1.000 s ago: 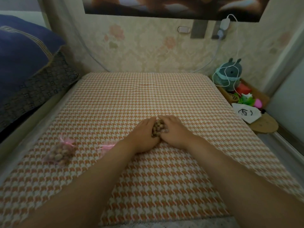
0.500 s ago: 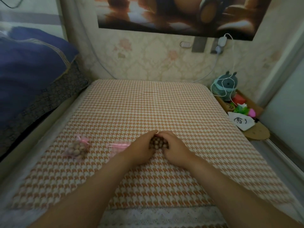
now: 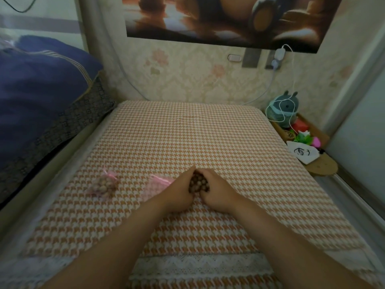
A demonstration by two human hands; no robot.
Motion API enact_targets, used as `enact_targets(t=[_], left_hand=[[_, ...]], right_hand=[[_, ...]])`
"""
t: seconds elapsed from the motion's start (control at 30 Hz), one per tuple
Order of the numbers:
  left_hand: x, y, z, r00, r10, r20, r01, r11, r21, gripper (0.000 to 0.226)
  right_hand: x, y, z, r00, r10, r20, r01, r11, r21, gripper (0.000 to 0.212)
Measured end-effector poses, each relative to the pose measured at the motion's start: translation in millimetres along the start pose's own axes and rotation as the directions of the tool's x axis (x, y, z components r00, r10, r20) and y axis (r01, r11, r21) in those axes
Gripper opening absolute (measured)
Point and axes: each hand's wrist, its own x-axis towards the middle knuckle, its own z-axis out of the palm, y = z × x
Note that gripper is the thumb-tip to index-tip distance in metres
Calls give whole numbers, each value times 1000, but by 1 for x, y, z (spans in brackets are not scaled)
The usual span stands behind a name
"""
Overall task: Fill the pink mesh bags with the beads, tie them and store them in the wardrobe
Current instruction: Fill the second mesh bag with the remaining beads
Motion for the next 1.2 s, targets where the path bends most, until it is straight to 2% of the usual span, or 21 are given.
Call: enact_targets(t=[0.13, 0.27, 0.37, 0.53, 0.63, 0.73, 0.87, 0.97, 1.0, 1.1, 1.2], left_hand=[[-9, 5, 2, 1000, 0, 7, 0, 1000, 11, 75], [-18, 9, -1, 999, 2, 34, -2, 1000, 16, 84], [-25, 9, -13, 1000, 27, -4, -27, 1000, 15, 89], [-39, -9, -33, 973, 107, -205, -50, 964, 262, 64], [-48, -19, -36, 970, 26, -242, 66, 928, 366, 63], [-52, -32, -36, 976, -62, -208, 142, 908, 395, 76], [-52, -47, -46, 983, -89, -159, 134, 944, 302, 80], [-54, -48, -57, 989, -124, -75, 139, 958, 252, 100], [-54, -47, -61, 989, -139, -52, 147, 961, 234, 98], [-50, -42, -69, 995, -92, -44, 99, 969, 227, 66], [-42, -40, -72, 998, -70, -7, 68, 945, 319, 61]], right_hand=[[-10, -2, 1, 1000, -16, -24, 17, 1000, 12, 59], [-20, -9, -5, 1000, -20, 9, 20, 1000, 3, 61], [-24, -17, -15, 1000, -4, 11, 4, 1000, -15, 63], [-27, -34, -23, 997, -75, -15, 73, 989, -127, 51], [-24, -41, -15, 992, -121, -31, 113, 974, -196, 37], [-18, -46, -6, 987, -155, -40, 138, 949, -284, 32], [-8, -52, 0, 976, -217, -25, 185, 882, -434, 27], [-2, -54, 2, 972, -234, 1, 196, 814, -546, 22], [0, -54, 2, 972, -234, 5, 196, 804, -561, 23], [6, -53, -1, 973, -229, -4, 192, 826, -530, 22], [8, -55, -7, 974, -220, -49, 175, 874, -454, 20]])
